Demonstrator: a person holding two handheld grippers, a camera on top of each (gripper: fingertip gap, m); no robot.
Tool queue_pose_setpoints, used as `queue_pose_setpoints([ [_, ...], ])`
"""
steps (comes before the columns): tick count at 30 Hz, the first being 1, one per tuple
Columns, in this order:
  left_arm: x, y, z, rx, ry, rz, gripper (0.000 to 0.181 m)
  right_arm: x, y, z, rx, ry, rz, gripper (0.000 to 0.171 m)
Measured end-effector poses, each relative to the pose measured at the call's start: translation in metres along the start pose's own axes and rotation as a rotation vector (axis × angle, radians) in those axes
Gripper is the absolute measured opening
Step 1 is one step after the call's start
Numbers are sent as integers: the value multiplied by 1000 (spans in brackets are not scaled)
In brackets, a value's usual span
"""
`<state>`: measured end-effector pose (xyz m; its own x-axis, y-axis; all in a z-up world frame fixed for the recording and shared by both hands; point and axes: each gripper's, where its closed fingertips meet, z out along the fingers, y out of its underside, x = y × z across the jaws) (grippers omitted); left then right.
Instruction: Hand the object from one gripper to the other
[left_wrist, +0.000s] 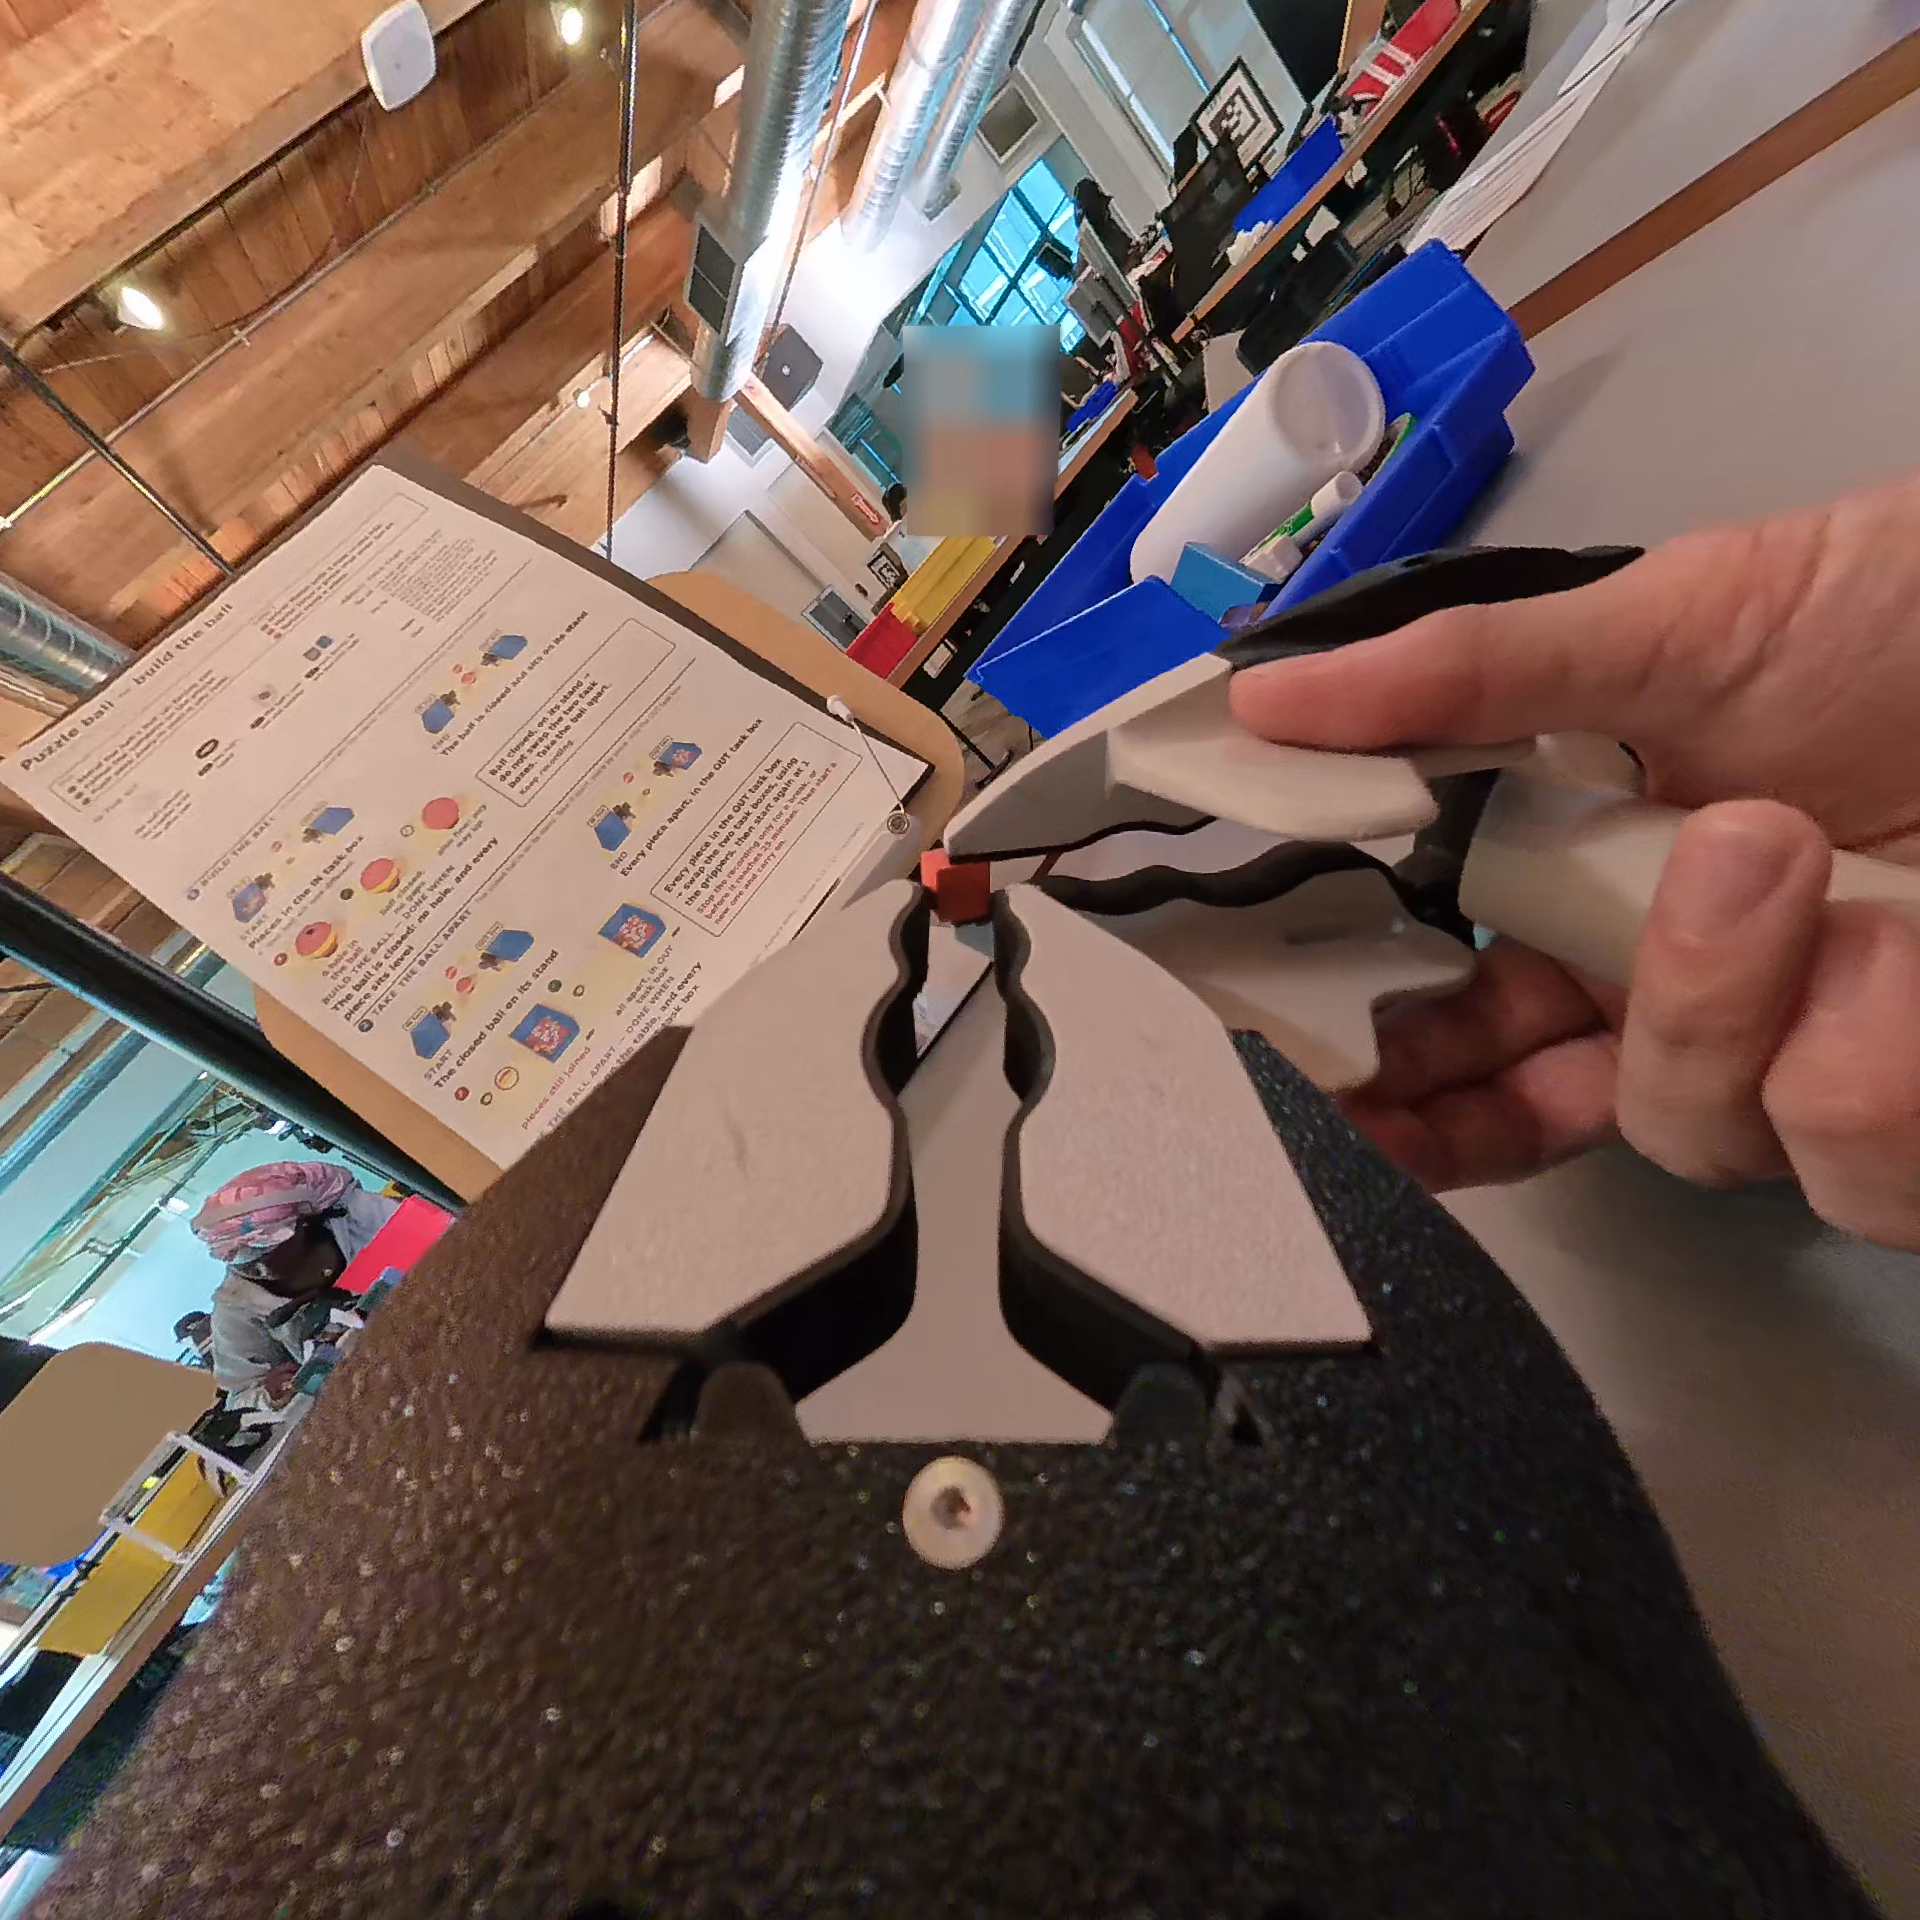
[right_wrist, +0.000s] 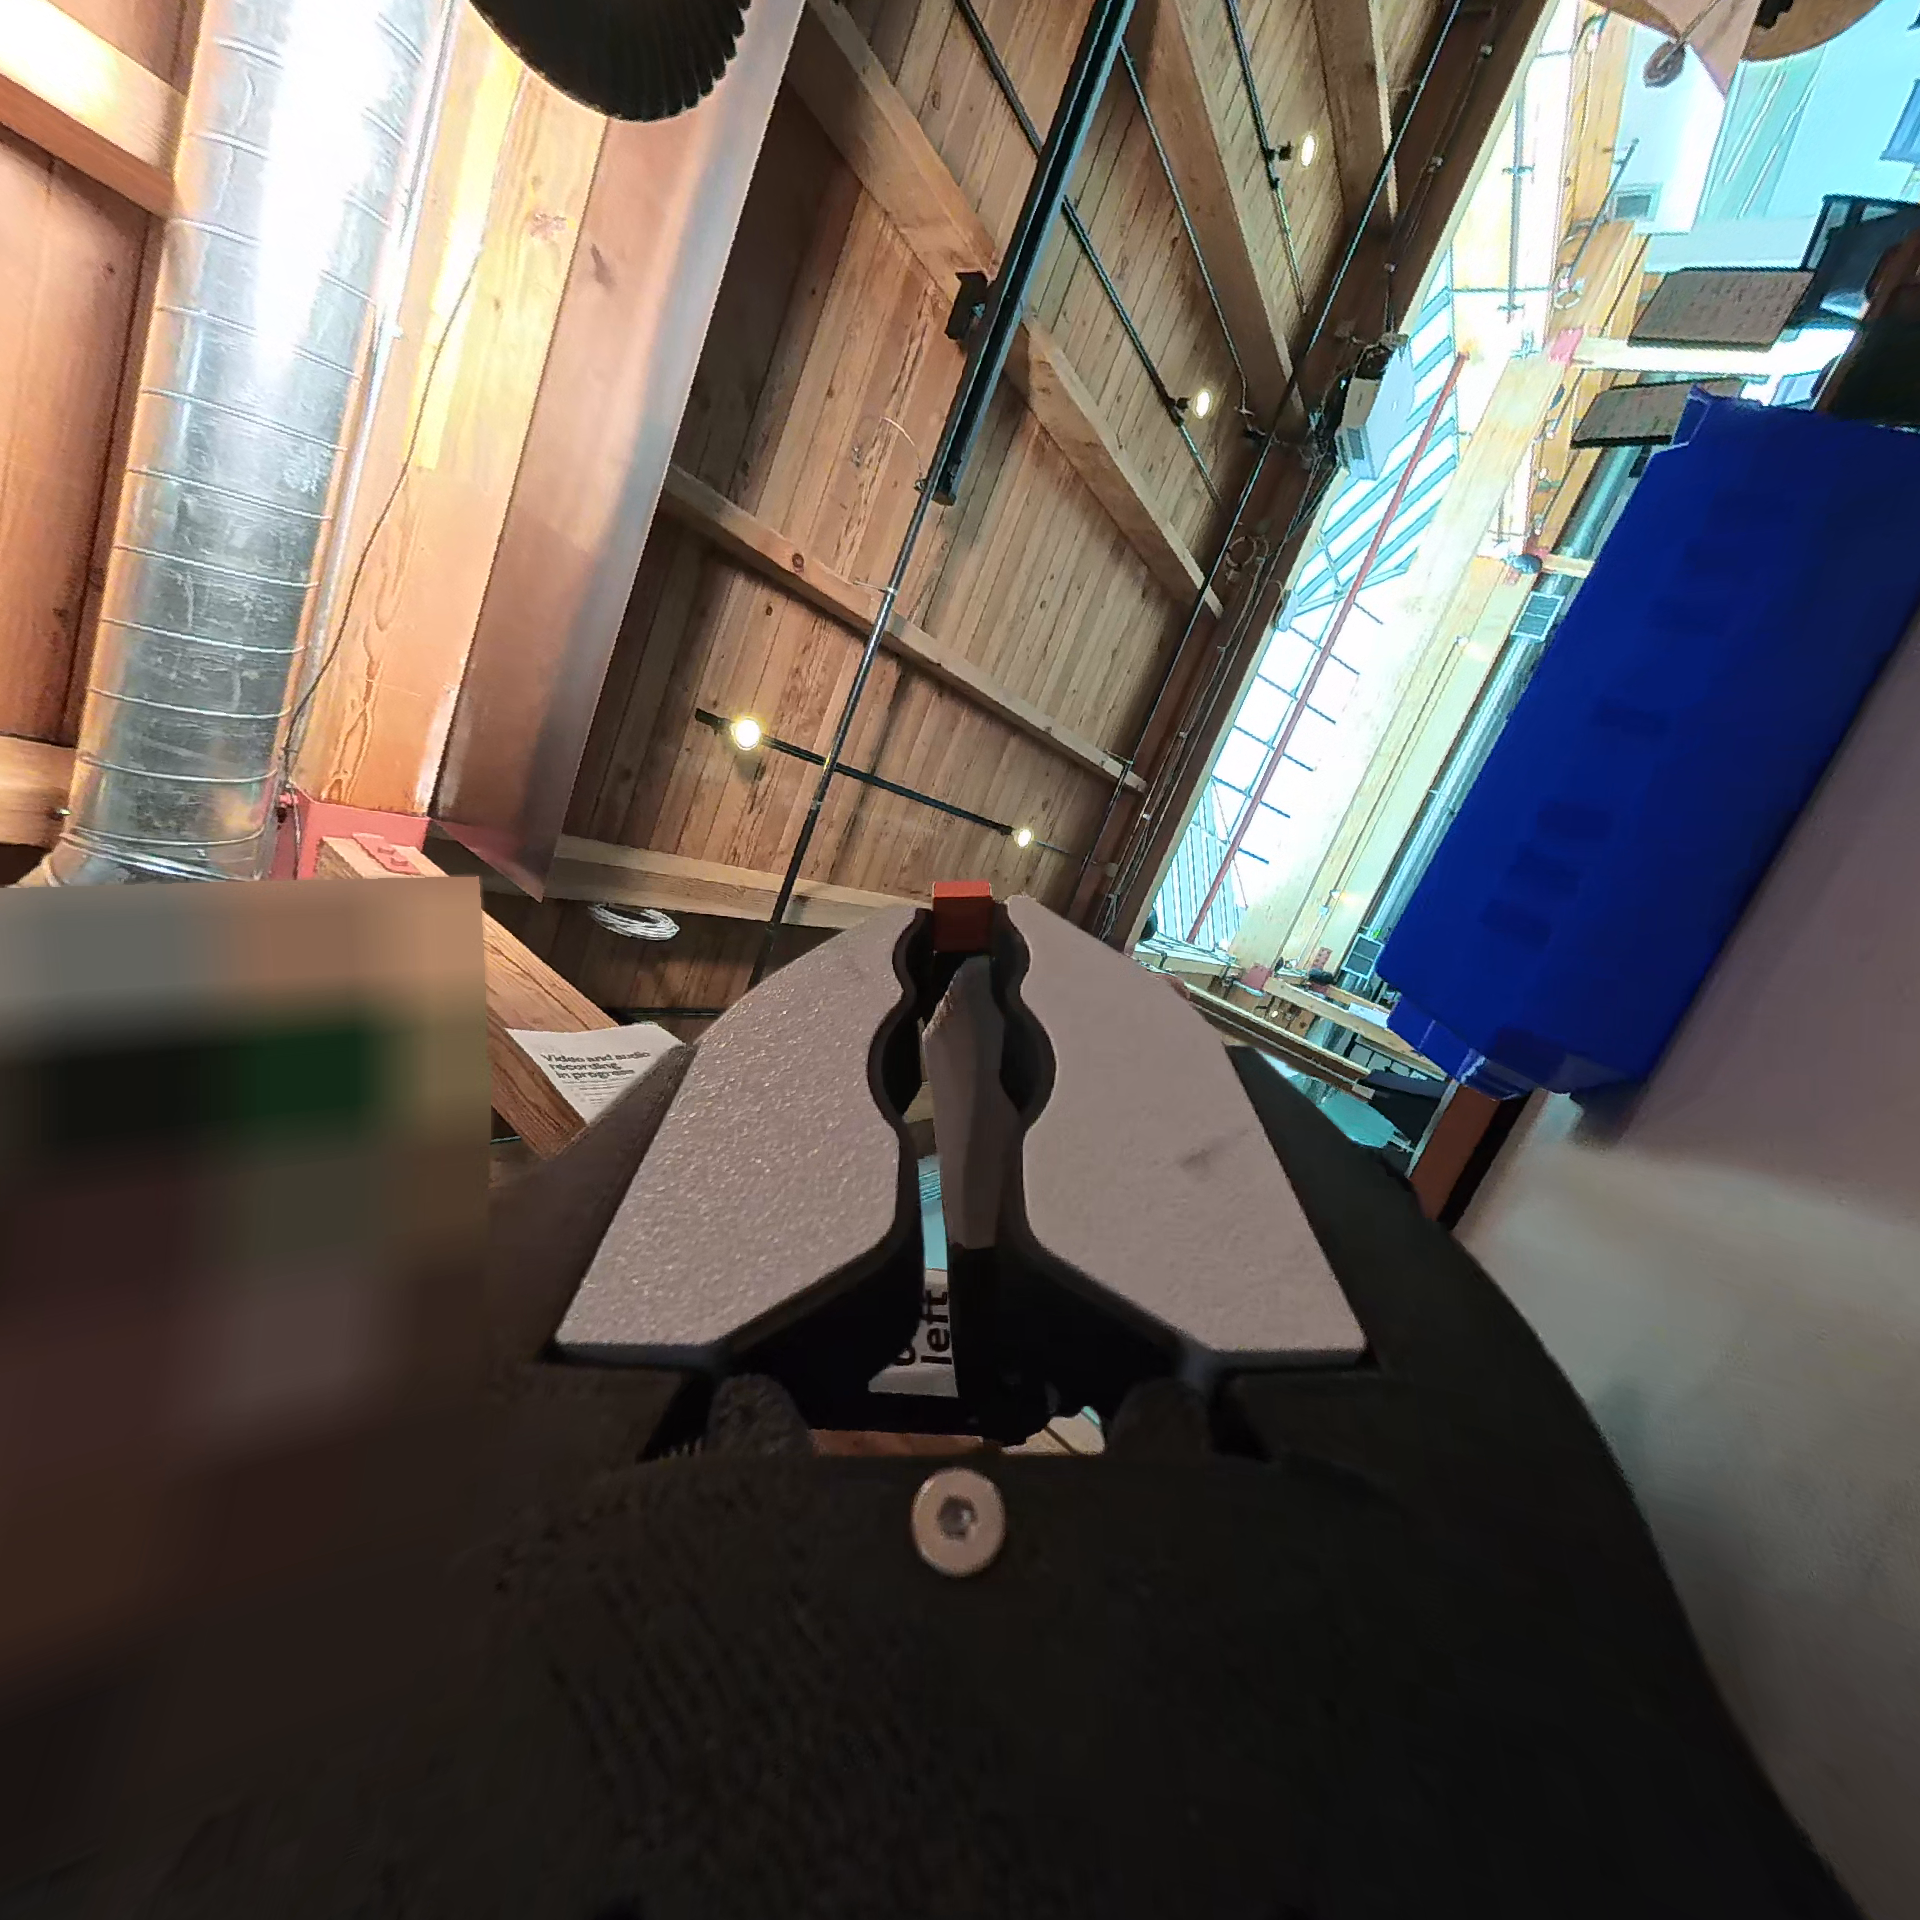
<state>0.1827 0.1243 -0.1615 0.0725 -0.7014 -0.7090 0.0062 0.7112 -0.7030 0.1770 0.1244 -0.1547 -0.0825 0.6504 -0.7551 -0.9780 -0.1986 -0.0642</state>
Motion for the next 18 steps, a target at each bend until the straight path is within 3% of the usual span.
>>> queue_pose_setpoints([
  [16,-3,2,-2,-20,38,-77,9,3,2,0,-42,37,-76,11],
  [18,-6,4,-3,-13,64,-105,9,5,-1,-1,-74,82,-140,31],
])
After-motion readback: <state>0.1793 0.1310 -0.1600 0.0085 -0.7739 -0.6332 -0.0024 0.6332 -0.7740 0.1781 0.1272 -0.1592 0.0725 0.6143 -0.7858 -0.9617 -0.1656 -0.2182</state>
